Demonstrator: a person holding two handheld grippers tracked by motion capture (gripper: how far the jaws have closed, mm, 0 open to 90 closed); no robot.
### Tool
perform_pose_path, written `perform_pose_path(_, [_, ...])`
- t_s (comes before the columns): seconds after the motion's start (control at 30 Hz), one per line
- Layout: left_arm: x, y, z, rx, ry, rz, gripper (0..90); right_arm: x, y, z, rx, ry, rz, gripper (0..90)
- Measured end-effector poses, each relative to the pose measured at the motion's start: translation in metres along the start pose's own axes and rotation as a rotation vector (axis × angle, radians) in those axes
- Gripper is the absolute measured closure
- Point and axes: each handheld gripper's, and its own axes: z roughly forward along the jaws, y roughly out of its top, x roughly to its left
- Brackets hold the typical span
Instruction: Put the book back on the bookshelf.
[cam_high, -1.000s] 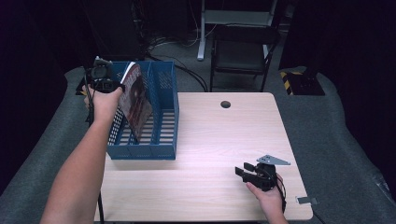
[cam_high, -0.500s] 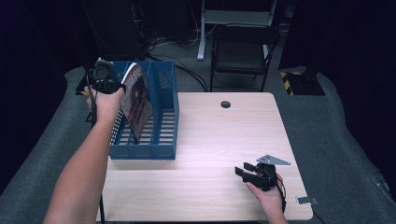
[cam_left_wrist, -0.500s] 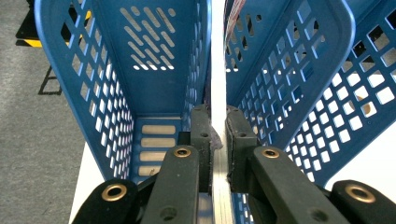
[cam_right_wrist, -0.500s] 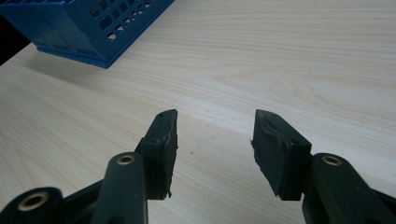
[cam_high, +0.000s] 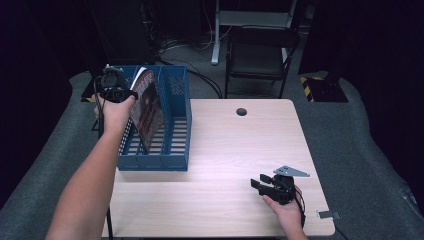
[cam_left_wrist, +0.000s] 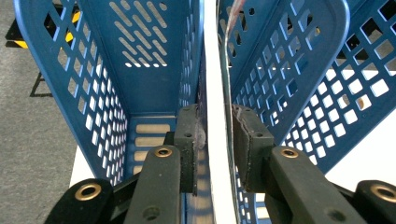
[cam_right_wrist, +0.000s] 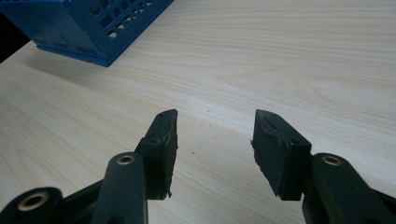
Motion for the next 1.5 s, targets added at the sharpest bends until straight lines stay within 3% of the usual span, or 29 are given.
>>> perform_pose_path(0.37, [0.004, 0.0, 0.0, 0.006, -0.024, -0.011, 62.8, 0.0, 0.0, 0.0, 0.0, -0.001, 0.0, 49.8])
perform_pose_path(1.0, [0.001, 0.002, -0.002, 0.034, -0.05, -0.001, 59.9, -0.001, 0.0, 0.001, -0.001, -0.003, -0.001, 49.8])
perform_pose_path(1.5, [0.008, 0.003, -0.022, 0.021, -0.075, 0.014, 56.9, -0.001, -0.001, 0.001, 0.003, -0.007, 0.002, 49.7])
